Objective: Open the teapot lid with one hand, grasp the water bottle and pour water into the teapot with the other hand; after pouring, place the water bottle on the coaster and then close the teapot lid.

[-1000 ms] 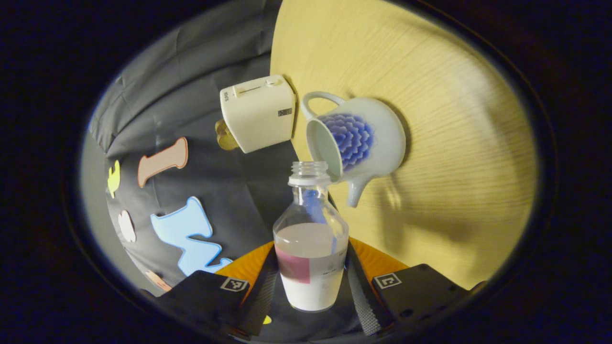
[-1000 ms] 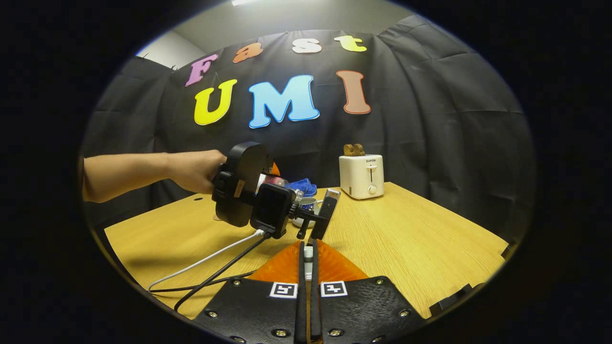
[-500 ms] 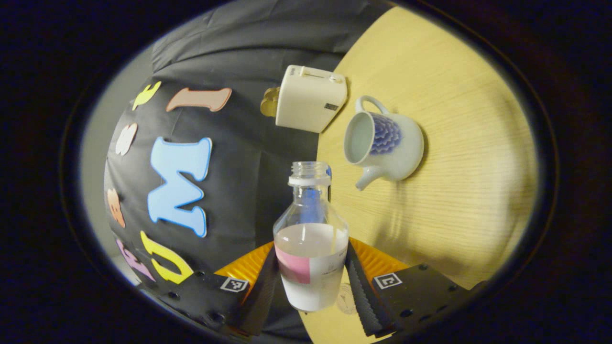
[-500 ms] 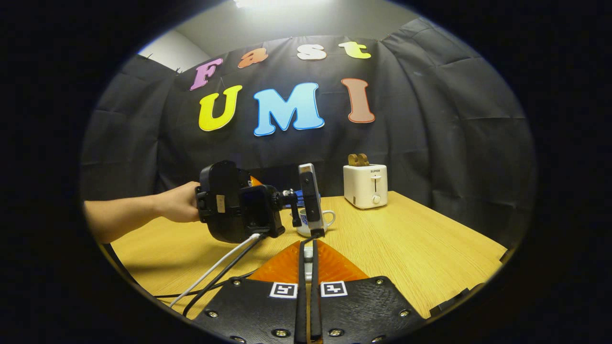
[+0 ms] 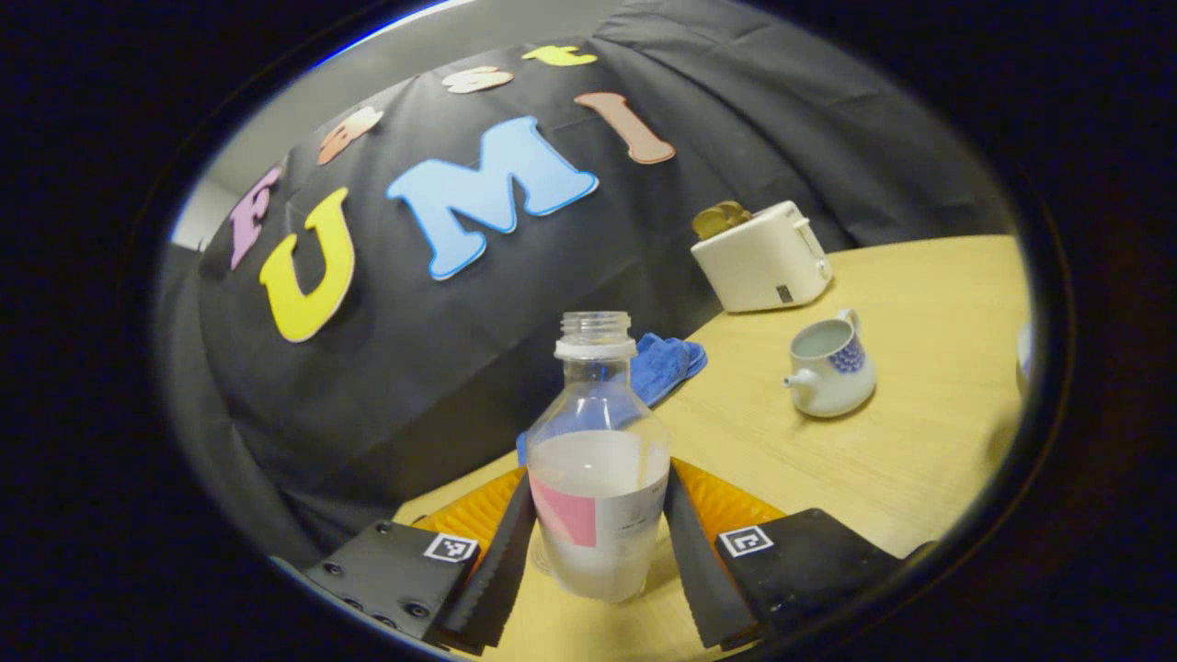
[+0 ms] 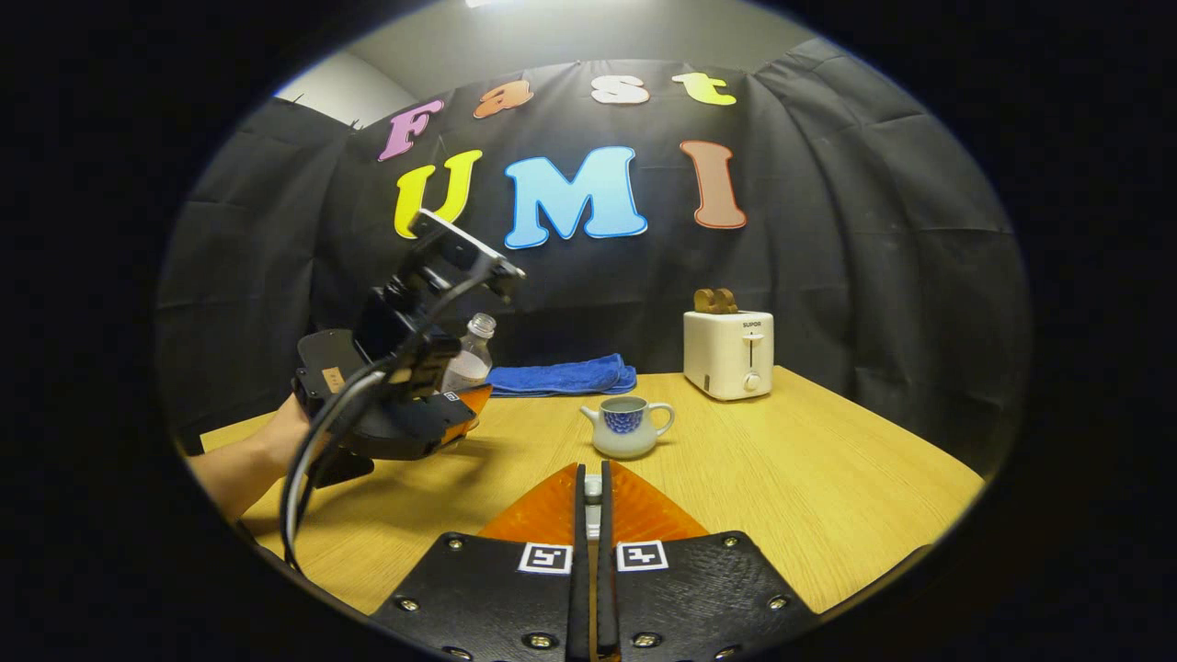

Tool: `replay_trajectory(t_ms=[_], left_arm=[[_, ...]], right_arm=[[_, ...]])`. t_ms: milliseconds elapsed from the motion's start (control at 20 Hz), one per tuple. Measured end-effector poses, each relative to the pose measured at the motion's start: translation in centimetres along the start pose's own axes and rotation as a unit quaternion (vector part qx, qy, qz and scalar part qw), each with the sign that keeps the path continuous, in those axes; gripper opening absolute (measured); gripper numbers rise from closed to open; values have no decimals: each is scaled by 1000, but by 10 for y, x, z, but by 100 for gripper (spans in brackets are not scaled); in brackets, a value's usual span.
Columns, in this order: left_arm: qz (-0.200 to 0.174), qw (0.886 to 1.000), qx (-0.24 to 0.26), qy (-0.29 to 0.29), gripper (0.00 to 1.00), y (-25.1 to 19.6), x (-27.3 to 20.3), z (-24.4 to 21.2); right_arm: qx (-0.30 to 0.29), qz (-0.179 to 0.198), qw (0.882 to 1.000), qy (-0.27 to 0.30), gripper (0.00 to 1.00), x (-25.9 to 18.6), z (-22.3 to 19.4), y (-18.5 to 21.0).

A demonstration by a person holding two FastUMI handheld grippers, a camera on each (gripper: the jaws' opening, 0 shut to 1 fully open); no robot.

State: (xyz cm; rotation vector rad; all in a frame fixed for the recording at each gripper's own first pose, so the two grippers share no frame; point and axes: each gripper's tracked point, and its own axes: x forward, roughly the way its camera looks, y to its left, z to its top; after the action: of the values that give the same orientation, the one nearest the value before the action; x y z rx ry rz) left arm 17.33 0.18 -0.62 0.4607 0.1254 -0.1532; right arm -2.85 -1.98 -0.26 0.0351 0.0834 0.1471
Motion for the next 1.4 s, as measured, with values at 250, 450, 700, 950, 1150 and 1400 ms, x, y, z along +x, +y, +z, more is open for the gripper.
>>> replay_trajectory(t_ms=[250,450,700,950,1150,1400], left_arm=[[43,991,-123,-42,87,69,-9,-5],[43,975,-213,-45,87,104,13,-25],[26,975,-218,-37,87,95,53,-38],[37,981,-184,-43,87,95,73,-34],[25,972,-226,-53,87,94,74,-33],[34,969,-238,-62,86,102,79,-38]], right_arm=[[-15,14,1000,-6,3,24,2,18],[-11,29,1000,3,4,39,-4,32],[-4,37,999,7,4,45,-7,38],[3,31,999,12,4,49,-9,31],[7,29,999,10,4,50,-9,30],[6,31,999,10,4,47,-8,32]])
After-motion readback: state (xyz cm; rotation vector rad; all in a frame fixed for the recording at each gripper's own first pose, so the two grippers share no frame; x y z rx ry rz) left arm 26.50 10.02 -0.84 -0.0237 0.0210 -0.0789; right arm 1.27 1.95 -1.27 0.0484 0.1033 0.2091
